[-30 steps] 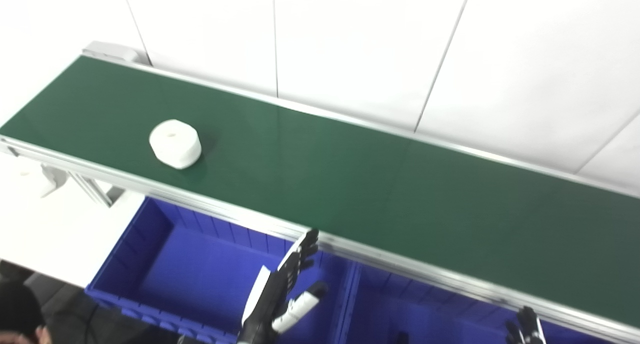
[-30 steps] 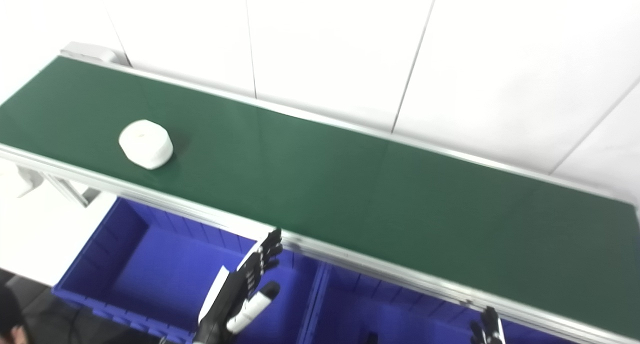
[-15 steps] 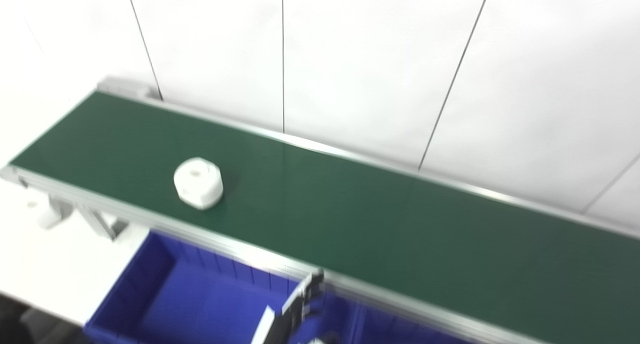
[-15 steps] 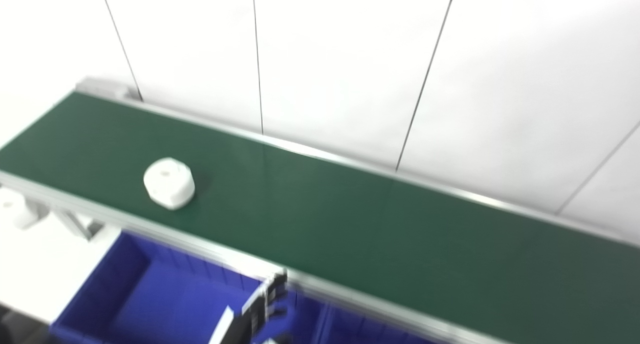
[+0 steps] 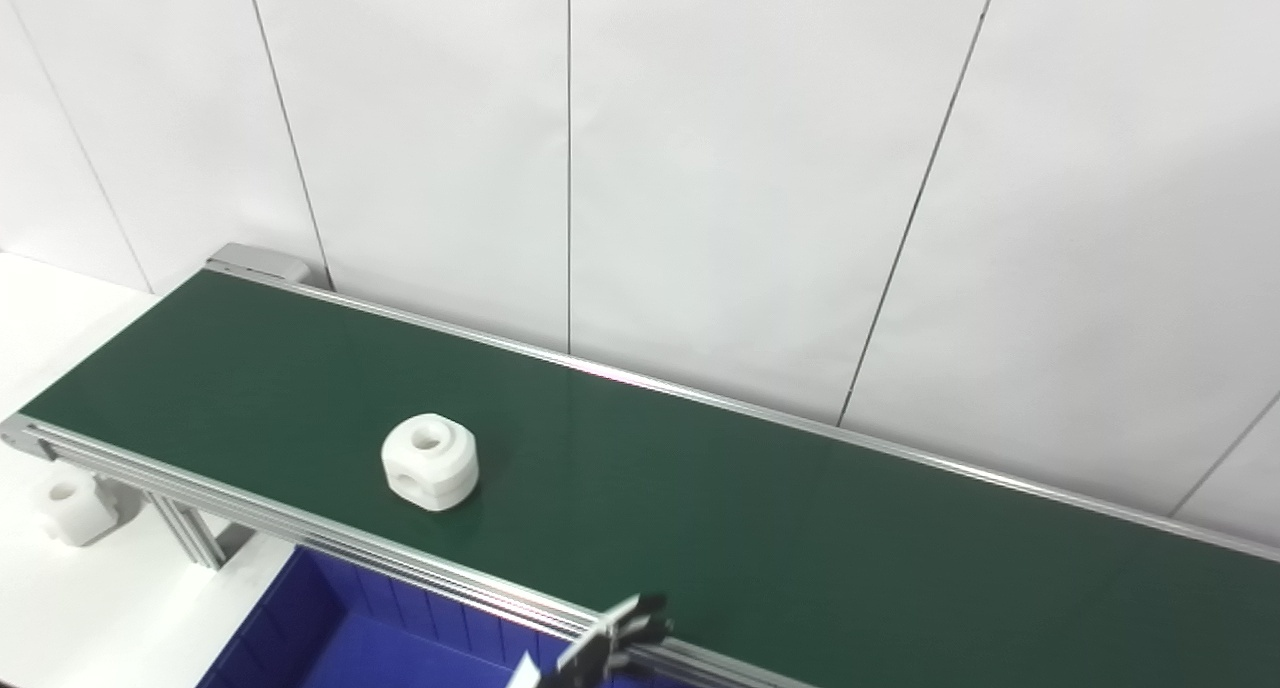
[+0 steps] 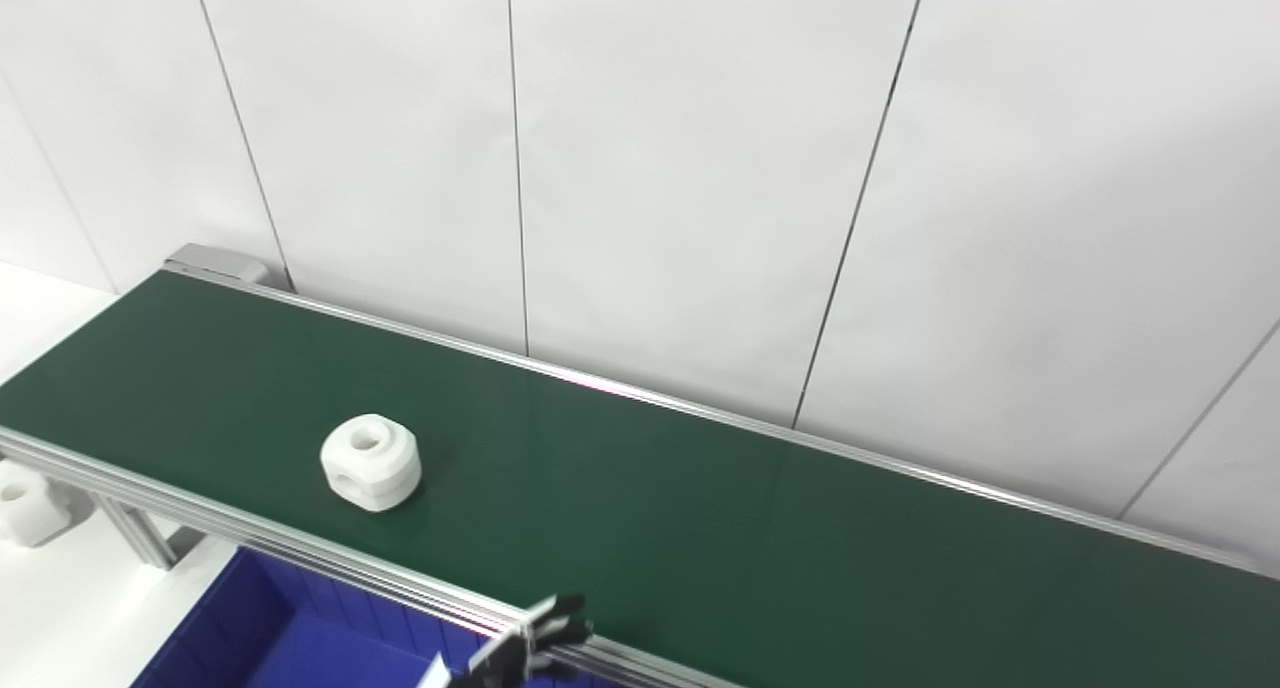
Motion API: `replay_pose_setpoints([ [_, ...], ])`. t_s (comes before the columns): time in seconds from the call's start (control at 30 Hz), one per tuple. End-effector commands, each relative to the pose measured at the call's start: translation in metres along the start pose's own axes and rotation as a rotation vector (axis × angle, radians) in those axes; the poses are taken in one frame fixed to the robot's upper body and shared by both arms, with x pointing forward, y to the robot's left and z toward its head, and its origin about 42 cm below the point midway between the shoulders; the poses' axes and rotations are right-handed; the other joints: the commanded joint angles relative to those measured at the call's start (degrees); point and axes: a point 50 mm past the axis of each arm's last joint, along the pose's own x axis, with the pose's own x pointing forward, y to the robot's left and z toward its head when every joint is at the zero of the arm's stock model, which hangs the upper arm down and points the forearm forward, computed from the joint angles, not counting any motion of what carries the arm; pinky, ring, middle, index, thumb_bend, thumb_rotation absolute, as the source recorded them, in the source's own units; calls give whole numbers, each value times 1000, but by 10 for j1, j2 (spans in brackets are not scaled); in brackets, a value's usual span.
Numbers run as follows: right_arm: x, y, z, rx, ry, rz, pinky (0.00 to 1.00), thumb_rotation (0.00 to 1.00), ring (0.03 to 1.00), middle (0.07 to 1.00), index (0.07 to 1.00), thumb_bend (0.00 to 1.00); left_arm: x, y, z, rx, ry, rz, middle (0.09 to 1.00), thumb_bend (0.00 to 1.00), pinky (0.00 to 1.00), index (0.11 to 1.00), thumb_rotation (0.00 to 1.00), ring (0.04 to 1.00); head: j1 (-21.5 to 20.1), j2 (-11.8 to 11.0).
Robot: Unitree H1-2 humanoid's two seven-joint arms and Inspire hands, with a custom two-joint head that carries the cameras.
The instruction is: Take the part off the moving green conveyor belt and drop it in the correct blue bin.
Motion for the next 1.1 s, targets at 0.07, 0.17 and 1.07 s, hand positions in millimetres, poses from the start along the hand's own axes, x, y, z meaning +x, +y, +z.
replay_pose_setpoints([
  [0.07, 4, 5, 13, -5, -83, 4, 1000, 1000, 1000, 1000, 1000, 337, 44, 43, 23, 232, -184, -74, 784, 871, 627, 800, 557, 758, -10, 3],
  [0.17, 5, 7, 14, -8, -85, 6, 1000, 1000, 998, 1000, 1000, 324, 68, 68, 27, 421, -265, -92, 757, 890, 650, 779, 572, 731, -12, 6],
  [1.07, 4, 9, 18, -9, -107, 16, 1000, 999, 968, 1000, 1000, 469, 171, 184, -65, 1149, -148, -265, 760, 926, 753, 745, 390, 755, -29, 37],
])
